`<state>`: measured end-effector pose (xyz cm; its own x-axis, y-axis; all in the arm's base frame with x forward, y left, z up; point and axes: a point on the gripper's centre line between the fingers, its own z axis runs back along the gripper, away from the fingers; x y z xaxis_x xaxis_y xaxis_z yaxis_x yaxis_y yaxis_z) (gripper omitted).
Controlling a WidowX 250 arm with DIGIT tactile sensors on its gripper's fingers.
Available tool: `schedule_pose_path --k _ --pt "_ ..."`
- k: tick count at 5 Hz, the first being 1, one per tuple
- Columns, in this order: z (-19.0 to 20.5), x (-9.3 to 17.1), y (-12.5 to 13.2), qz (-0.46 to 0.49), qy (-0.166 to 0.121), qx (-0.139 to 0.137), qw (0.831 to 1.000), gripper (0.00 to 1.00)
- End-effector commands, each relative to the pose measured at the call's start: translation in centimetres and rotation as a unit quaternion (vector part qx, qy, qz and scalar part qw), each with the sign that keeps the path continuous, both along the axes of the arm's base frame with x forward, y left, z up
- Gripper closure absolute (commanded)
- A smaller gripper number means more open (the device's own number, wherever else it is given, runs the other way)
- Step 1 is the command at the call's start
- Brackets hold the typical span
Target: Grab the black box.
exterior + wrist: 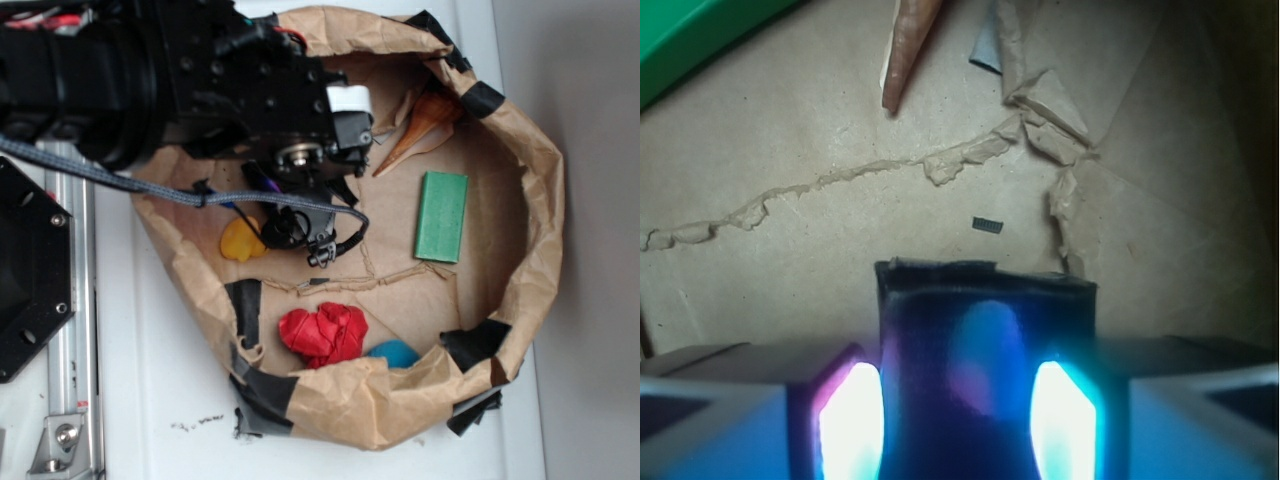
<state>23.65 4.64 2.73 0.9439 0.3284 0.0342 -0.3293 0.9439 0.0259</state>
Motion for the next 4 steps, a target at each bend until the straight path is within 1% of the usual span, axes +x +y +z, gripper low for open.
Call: schedule_pose_path --k 1,2,3,4 --pt "6.2 -1.4 1.8 0.013 -0.079 -0.001 0.997 0.00" --pt "6.2 -1.5 2.0 0.018 -0.076 -0.002 0.997 0.00" --pt "4.2 -0.8 2.1 0.012 -0.051 0.010 0.999 0.00" --pt "2.3 -0.1 2.1 0.006 -0.034 0.017 0.999 0.00"
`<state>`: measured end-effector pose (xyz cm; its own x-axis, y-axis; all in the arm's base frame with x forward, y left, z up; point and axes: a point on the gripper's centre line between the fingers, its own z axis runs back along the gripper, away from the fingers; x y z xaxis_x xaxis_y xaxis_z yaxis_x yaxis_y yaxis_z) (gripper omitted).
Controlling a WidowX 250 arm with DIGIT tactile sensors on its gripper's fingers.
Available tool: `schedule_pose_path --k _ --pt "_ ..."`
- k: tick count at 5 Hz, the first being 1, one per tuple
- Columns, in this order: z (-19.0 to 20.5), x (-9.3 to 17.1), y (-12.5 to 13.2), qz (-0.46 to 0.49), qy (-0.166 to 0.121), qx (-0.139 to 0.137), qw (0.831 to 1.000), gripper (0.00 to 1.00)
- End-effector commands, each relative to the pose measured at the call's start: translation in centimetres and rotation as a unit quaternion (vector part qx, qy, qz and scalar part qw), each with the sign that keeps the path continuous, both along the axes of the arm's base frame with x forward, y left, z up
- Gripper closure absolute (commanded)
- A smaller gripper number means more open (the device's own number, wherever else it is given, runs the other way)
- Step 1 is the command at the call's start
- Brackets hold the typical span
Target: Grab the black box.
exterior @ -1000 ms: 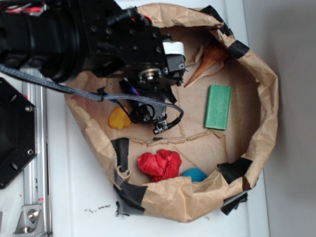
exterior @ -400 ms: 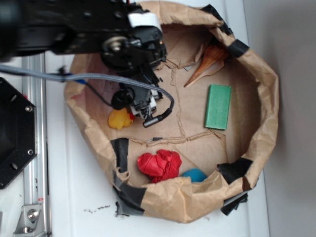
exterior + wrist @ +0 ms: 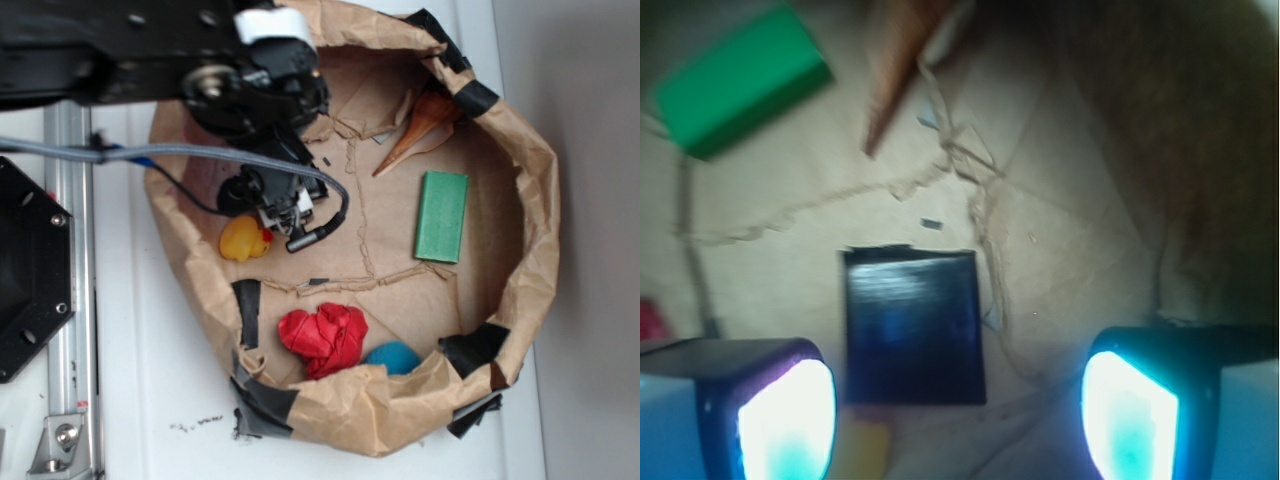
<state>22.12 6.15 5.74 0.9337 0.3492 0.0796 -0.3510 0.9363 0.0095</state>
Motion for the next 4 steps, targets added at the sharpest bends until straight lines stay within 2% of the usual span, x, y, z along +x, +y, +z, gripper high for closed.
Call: schedule_pose_path --k 1,2,4 --pt "-3.0 1.5 1.5 -0.006 0.005 0.018 1.000 0.00" --pt "-4.8 2.3 0.7 -0.038 -0.008 0.010 0.999 0.00" --pt "-5.4 3.0 -3.6 -0.091 -0.010 -0.040 0.995 0.00"
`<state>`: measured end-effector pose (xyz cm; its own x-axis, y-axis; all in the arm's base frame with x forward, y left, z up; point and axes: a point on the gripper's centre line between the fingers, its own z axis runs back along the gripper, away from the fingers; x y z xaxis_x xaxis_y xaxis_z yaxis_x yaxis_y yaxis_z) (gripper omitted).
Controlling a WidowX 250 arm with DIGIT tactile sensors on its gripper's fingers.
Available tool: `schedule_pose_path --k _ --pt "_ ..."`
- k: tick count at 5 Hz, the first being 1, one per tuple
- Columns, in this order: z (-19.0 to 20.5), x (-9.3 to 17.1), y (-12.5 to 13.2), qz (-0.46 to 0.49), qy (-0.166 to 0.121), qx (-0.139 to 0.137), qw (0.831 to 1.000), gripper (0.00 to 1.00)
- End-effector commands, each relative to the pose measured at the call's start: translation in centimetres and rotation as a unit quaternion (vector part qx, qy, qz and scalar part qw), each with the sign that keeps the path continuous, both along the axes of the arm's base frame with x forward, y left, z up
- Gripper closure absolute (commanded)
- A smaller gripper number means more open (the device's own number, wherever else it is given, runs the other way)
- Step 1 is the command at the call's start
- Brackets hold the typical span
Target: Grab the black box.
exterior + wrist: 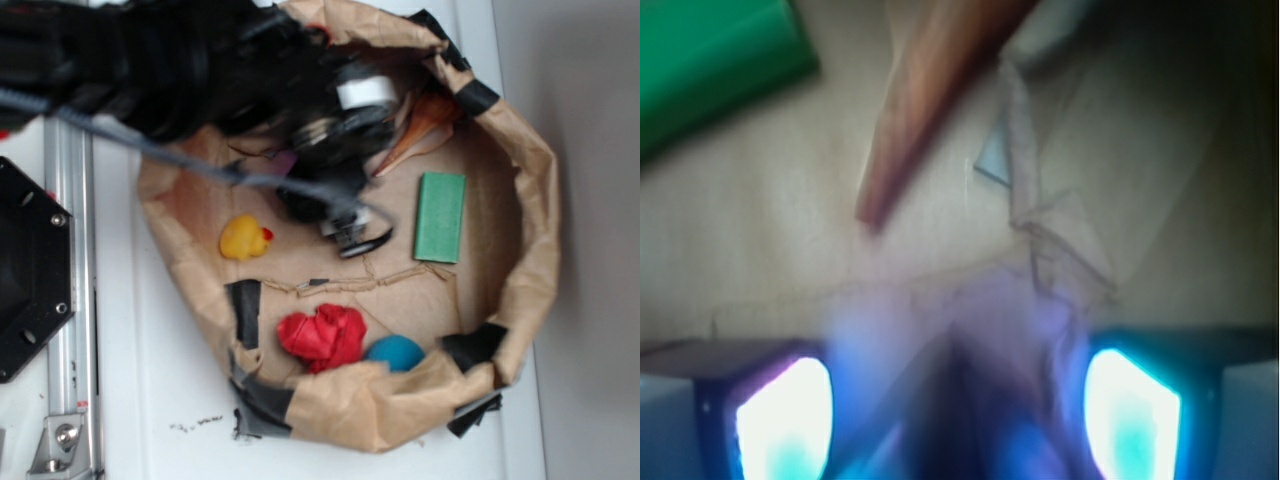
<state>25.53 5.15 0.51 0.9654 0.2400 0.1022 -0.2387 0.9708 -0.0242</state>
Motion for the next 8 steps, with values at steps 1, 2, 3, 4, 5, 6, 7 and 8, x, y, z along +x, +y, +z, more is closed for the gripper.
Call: schedule_pose_path --k 1,2,3,4,5,6,7,8 --pt "-0.1 -0.4 -3.3 -0.044 0.010 -0.010 0.999 0.00" --pt "0.3 -0.6 -2.8 -0.027 0.007 -0.005 1.000 1.00" --pt "1.4 -0.8 -2.5 -0.026 0.003 0.012 1.000 1.00" --pt "3.6 -1.3 -2.1 -0.002 -0.014 0.023 1.000 0.80" --pt "6.8 -2.3 -1.1 0.034 -0.062 0.032 0.997 0.00" --pt "8.7 -3.1 -0.7 0.056 -0.086 0.032 0.994 0.00" --pt "7.7 -3.3 -0.9 0.083 -0.058 0.020 0.995 0.00" --pt "5.9 -3.1 -1.3 0.100 -0.017 0.014 0.995 0.00"
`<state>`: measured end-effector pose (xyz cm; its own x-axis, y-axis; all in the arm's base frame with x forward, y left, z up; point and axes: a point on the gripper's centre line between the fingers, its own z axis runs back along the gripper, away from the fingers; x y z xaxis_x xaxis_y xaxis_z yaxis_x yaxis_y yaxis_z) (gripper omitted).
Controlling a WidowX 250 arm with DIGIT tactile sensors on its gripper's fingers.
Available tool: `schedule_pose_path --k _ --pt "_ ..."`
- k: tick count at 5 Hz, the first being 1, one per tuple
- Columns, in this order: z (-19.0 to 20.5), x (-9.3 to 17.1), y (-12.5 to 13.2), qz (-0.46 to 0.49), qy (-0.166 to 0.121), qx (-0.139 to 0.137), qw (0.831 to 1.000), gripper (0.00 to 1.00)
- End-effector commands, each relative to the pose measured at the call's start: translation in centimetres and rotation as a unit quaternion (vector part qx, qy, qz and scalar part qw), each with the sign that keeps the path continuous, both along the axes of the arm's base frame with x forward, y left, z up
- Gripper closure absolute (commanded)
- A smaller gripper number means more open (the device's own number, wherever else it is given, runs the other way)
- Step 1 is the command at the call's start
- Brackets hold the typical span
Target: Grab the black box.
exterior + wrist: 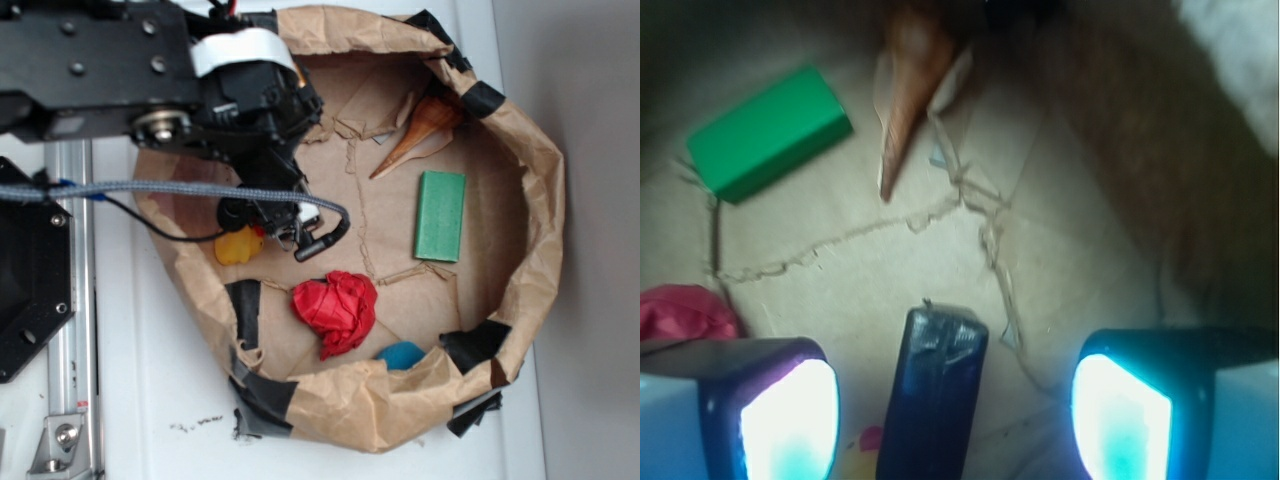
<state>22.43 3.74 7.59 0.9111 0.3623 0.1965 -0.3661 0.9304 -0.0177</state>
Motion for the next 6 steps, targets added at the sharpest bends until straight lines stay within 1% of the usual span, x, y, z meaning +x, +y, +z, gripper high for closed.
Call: schedule_pose_path --k 1,2,3,4,5,6 --pt "-2.2 0.1 -0.4 0.041 0.052 -0.017 0.998 0.00" --pt "-2.9 0.2 -0.9 0.035 0.060 -0.045 0.997 0.00" --pt "-4.6 0.2 -1.4 0.037 0.078 -0.052 0.995 0.00" --pt "-6.5 0.4 -0.9 0.026 0.108 -0.045 0.993 0.00" --pt "-7.3 0.4 -1.0 0.023 0.120 -0.044 0.992 0.00" --pt "-6.4 0.2 -1.4 0.016 0.097 -0.046 0.994 1.00"
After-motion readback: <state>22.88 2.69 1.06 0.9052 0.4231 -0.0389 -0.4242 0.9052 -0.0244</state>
